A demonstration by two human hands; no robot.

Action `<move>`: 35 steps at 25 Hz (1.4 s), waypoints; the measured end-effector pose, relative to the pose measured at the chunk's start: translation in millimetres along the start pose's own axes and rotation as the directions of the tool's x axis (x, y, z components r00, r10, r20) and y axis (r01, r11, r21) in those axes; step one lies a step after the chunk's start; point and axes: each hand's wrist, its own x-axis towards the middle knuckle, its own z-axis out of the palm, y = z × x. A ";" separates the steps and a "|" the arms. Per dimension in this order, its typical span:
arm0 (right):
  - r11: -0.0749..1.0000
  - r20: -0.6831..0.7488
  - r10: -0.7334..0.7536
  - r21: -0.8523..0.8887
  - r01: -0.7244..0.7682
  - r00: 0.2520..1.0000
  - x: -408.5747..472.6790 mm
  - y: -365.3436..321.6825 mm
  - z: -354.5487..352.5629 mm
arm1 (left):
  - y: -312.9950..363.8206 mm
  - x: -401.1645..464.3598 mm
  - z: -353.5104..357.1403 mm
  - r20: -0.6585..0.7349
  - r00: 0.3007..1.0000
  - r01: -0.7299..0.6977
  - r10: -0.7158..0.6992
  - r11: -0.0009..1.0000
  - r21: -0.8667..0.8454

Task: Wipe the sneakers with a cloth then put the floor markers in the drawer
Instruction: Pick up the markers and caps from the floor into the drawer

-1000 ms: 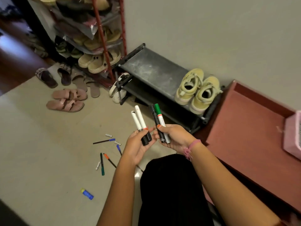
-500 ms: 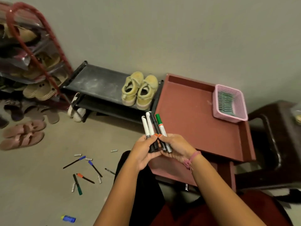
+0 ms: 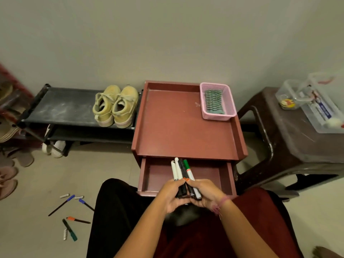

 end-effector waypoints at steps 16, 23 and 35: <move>0.990 -0.322 0.068 -0.098 -0.105 0.944 126.1 -3.5 -107.2 | -27.1 155.4 54.5 -0.200 0.979 0.120 -0.042 0.911 0.396; 0.922 -0.371 0.082 -0.323 -0.211 0.925 160.3 14.0 -119.7 | -49.9 200.1 57.7 -0.248 0.966 0.145 0.071 0.644 0.752; 0.899 -0.500 -0.007 -0.383 -0.213 0.866 172.6 18.6 -121.4 | -58.1 223.7 60.5 -0.266 0.955 0.155 0.127 0.553 0.819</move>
